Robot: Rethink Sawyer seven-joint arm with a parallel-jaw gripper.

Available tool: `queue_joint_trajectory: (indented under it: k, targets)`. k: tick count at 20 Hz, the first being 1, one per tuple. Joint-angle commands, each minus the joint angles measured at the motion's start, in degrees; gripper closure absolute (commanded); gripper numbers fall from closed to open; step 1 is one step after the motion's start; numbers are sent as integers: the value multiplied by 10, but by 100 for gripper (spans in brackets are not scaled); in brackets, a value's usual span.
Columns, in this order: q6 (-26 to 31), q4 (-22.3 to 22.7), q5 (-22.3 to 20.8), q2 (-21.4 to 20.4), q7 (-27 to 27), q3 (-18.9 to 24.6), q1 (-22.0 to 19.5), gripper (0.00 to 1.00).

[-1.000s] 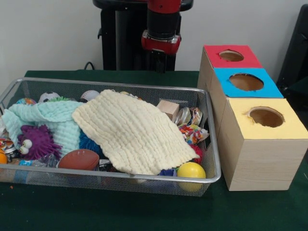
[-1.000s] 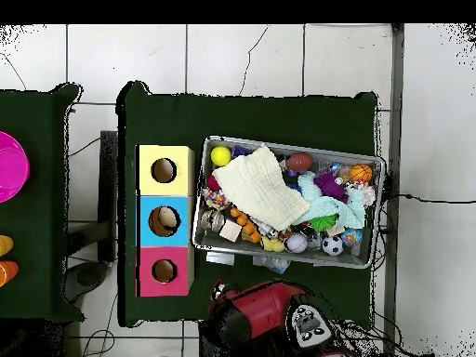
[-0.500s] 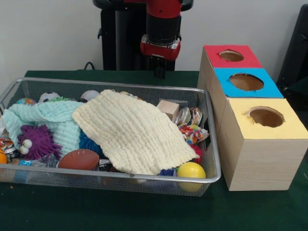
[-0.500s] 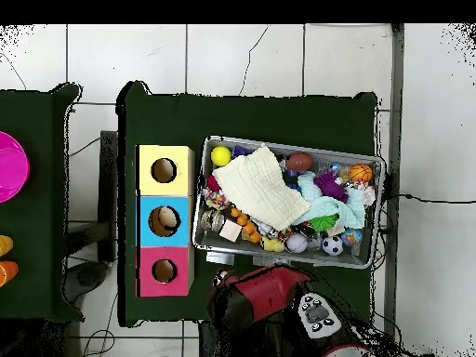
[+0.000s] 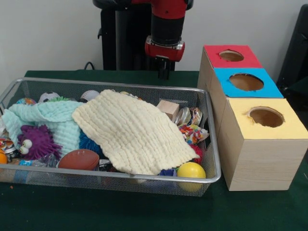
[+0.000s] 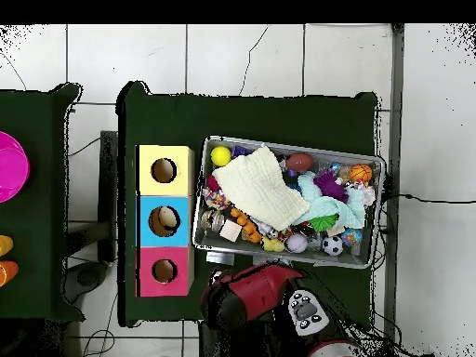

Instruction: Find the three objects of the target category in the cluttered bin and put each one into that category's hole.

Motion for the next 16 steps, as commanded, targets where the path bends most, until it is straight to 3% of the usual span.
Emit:
queue_joint_trajectory:
  k: [1, 9, 16]
  targets:
    - [1, -97, -46, 36, -24, -12, 7, 100]
    - [-37, -123, -87, 47, 78, -158, 146, 100]
    - [-75, -122, -46, 78, 137, -265, 259, 100]
